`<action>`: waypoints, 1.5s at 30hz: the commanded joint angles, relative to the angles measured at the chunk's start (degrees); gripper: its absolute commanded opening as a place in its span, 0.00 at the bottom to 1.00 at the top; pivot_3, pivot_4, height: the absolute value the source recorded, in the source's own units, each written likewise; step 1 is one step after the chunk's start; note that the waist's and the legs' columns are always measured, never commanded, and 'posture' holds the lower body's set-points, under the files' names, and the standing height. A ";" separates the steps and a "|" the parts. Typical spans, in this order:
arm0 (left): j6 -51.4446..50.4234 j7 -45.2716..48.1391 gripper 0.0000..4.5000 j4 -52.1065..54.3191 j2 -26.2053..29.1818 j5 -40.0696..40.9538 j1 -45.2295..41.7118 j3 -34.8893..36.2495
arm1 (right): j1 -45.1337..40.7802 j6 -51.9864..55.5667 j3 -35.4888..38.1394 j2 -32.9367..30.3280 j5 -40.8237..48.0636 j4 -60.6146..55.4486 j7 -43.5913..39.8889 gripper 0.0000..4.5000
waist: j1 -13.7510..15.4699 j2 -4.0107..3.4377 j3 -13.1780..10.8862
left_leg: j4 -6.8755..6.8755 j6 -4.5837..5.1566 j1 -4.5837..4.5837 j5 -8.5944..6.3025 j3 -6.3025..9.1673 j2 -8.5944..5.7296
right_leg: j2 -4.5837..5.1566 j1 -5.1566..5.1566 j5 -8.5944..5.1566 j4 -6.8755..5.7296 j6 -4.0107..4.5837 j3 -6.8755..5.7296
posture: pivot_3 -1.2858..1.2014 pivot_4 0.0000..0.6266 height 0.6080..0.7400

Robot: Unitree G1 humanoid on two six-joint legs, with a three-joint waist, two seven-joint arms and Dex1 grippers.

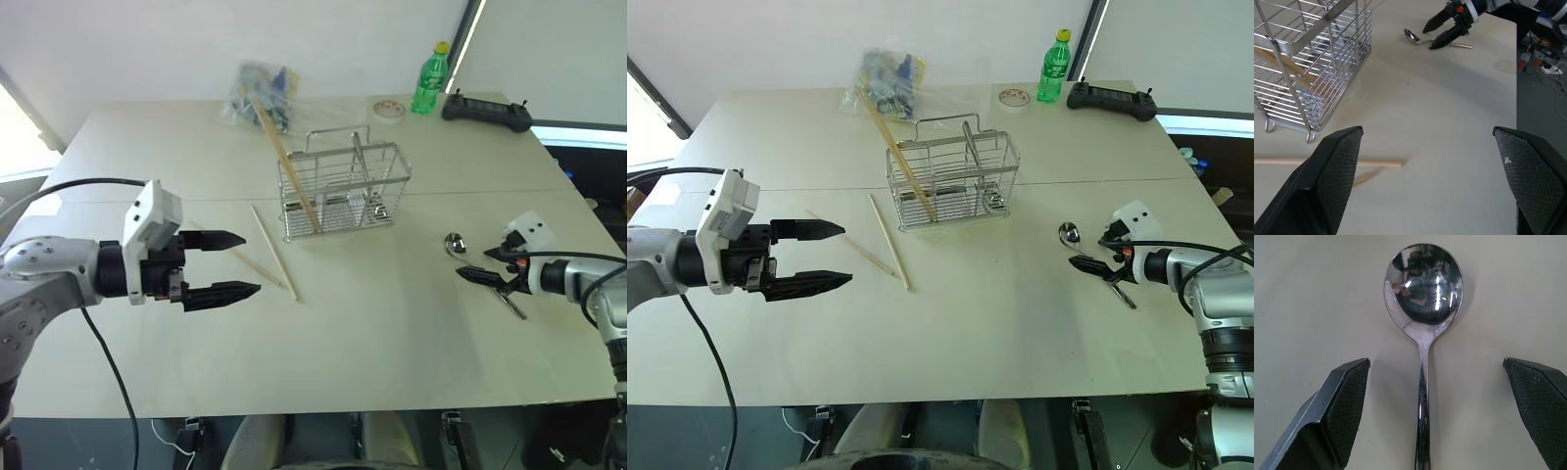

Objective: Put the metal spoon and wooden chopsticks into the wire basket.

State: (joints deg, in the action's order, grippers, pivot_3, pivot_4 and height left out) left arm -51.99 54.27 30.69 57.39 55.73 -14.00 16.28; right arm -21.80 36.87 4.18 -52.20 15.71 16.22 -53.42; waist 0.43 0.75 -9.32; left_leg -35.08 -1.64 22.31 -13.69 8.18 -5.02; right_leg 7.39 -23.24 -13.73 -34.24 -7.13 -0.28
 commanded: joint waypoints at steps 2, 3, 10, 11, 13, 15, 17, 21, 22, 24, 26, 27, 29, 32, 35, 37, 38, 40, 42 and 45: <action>0.73 -0.03 1.00 1.05 0.46 0.41 -1.61 0.06 | -4.80 1.68 -3.05 -1.49 -2.54 1.80 -1.78 1.00 | -0.09 0.00 0.00 | 0.00 0.00 -0.01 0.00 0.00 0.00 | 0.00 0.00 0.01 -0.01 0.00 0.00 | 0.52 0.24 0.80; 0.69 -0.15 1.00 1.06 0.34 0.46 -1.80 -0.10 | -6.05 2.50 -3.96 -1.57 -3.01 2.59 -2.34 1.00 | -0.10 0.00 0.00 | 0.01 0.00 -0.01 0.00 0.00 0.00 | 0.00 0.00 0.01 -0.01 0.00 0.00 | 0.52 0.24 0.80; 0.42 -0.85 1.00 1.13 0.27 0.98 -2.16 0.23 | -10.05 6.84 -9.61 -3.82 -5.49 3.45 -7.70 1.00 | -0.11 0.02 -0.01 | 0.04 0.00 -0.01 0.00 0.01 -0.01 | 0.00 -0.01 0.02 0.00 -0.01 0.00 | 0.52 0.24 0.80; 0.38 -0.89 1.00 1.17 0.36 1.13 -1.99 0.55 | -10.23 7.79 -10.24 -4.17 -5.68 2.98 -8.29 1.00 | -0.07 0.02 0.00 | 0.05 0.00 -0.01 0.00 0.01 -0.01 | 0.00 -0.01 0.02 0.00 -0.02 0.00 | 0.52 0.24 0.80; 0.35 -1.05 1.00 1.47 0.45 1.31 -1.55 0.96 | -10.41 9.37 -11.47 -4.75 -6.21 1.97 -9.27 1.00 | 0.01 0.02 0.00 | 0.04 0.00 -0.01 0.00 0.01 -0.01 | 0.00 -0.01 0.02 0.00 -0.02 0.00 | 0.52 0.24 0.80; 0.35 -1.28 1.00 1.91 0.41 1.43 -1.04 1.19 | -10.20 10.28 -12.71 -5.33 -6.86 1.04 -10.14 1.00 | 0.11 0.04 0.01 | 0.03 0.00 -0.01 0.00 0.01 -0.01 | 0.00 0.00 0.02 0.00 -0.02 0.00 | 0.52 0.24 0.80; 0.38 -1.59 1.00 2.26 0.32 1.64 -0.65 1.31 | -10.11 10.89 -13.47 -5.60 -7.56 0.66 -10.24 1.00 | 0.13 0.06 0.02 | 0.02 0.00 -0.01 -0.01 0.01 -0.01 | 0.00 0.00 0.02 -0.01 -0.02 0.00 | 0.52 0.24 0.80; 0.76 -2.34 1.00 2.70 0.12 1.99 -0.10 1.13 | -10.98 13.93 -14.22 -5.24 -7.96 0.56 -9.87 1.00 | 0.22 0.13 0.06 | 0.01 -0.01 -0.01 -0.01 0.01 -0.01 | 0.00 0.01 0.02 -0.01 -0.02 0.00 | 0.52 0.24 0.80; 0.80 -2.50 1.00 2.78 0.07 2.06 -0.07 1.07 | -11.01 13.95 -14.44 -5.27 -8.20 0.43 -9.90 1.00 | 0.25 0.15 0.07 | 0.00 -0.01 -0.01 -0.01 0.01 -0.02 | 0.00 0.02 0.03 -0.01 -0.02 0.00 | 0.52 0.24 0.80; 0.93 -2.72 1.00 2.84 -0.11 2.11 -0.06 0.93 | -11.65 15.62 -13.51 -4.33 -7.14 0.48 -9.67 1.00 | 0.27 0.18 0.09 | 0.00 -0.01 -0.01 -0.01 0.01 -0.02 | 0.00 0.02 0.03 -0.01 -0.02 0.00 | 0.52 0.24 0.80; 1.10 -2.96 1.00 2.79 -0.33 2.10 -0.13 0.83 | -12.14 17.06 -13.12 -3.85 -6.75 0.20 -9.27 0.88 | 0.22 0.18 0.09 | 0.00 -0.01 -0.01 -0.01 0.01 -0.02 | 0.00 0.02 0.03 -0.01 -0.02 0.00 | 0.52 0.24 0.80; 1.14 -3.11 1.00 2.84 -0.43 2.12 -0.18 0.76 | -12.18 17.48 -13.14 -3.82 -6.83 0.07 -9.11 0.80 | 0.22 0.18 0.09 | 0.00 -0.01 -0.01 -0.01 0.01 -0.02 | 0.00 0.02 0.03 -0.01 -0.02 0.00 | 0.52 0.24 0.80; 1.24 -3.29 1.00 2.89 -0.58 2.20 -0.25 0.70 | -12.02 17.91 -13.06 -3.72 -6.87 -0.11 -8.87 0.56 | 0.21 0.18 0.09 | 0.00 -0.01 -0.01 -0.01 0.02 -0.02 | 0.00 0.01 0.03 -0.02 -0.02 0.00 | 0.52 0.24 0.80; 1.30 -3.45 1.00 2.67 -0.75 2.31 -0.65 0.60 | -11.62 17.85 -12.82 -3.45 -7.05 0.05 -8.17 0.22 | 0.17 0.18 0.09 | 0.00 -0.01 -0.01 -0.01 0.01 -0.02 | 0.00 0.01 0.03 -0.02 -0.03 0.00 | 0.52 0.24 0.80; 1.34 -3.51 1.00 2.07 -0.81 2.26 -1.41 0.41 | -11.64 17.80 -12.92 -3.33 -7.45 0.50 -7.48 0.01 | 0.15 0.19 0.10 | 0.00 -0.01 -0.02 -0.01 0.01 -0.02 | -0.01 0.01 0.04 -0.03 -0.04 0.00 | 0.52 0.24 0.80; 1.37 -3.46 1.00 1.86 -0.82 2.24 -1.64 0.43 | -11.41 16.79 -13.00 -3.28 -7.82 0.90 -7.14 0.01 | 0.11 0.19 0.10 | -0.02 -0.01 -0.03 -0.01 0.01 -0.02 | -0.01 0.02 0.05 -0.04 -0.05 0.00 | 0.52 0.24 0.80; 1.40 -3.39 1.00 1.78 -0.78 2.22 -1.68 0.46 | -11.16 15.88 -13.16 -3.36 -8.17 1.03 -7.01 0.01 | 0.10 0.20 0.10 | -0.02 -0.01 -0.03 -0.01 0.00 -0.02 | -0.01 0.02 0.05 -0.05 -0.05 0.00 | 0.52 0.24 0.80; 1.41 -3.22 1.00 1.57 -0.70 2.17 -1.90 0.45 | -10.94 15.70 -13.07 -3.30 -8.18 1.24 -6.82 0.01 | 0.08 0.21 0.11 | -0.04 -0.01 -0.04 0.00 0.01 -0.02 | -0.01 0.03 0.06 -0.06 -0.06 0.00 | 0.52 0.24 0.80; 1.37 -3.14 1.00 1.29 -0.70 2.09 -2.43 0.23 | -10.81 15.69 -13.00 -3.28 -8.07 1.24 -6.72 0.01 | 0.06 0.21 0.11 | -0.06 -0.01 -0.04 0.00 0.00 -0.01 | -0.01 0.04 0.07 -0.06 -0.06 0.01 | 0.52 0.24 0.80; 1.29 -2.96 1.00 1.09 -0.67 2.11 -2.78 0.24 | -10.50 15.47 -12.90 -3.34 -7.99 0.85 -6.56 0.01 | 0.04 0.22 0.12 | -0.08 -0.01 -0.05 0.00 0.00 -0.02 | -0.01 0.06 0.11 -0.06 -0.07 0.01 | 0.52 0.24 0.80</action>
State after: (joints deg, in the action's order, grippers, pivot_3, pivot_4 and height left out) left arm -51.68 51.00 31.39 56.67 57.03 -15.95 15.37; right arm -33.41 52.10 -8.49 -55.85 8.02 17.05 -60.21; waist 0.47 0.97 -9.21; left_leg -35.16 -1.65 22.26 -13.69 8.17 -5.04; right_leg 7.37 -23.18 -13.62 -34.30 -7.20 -0.27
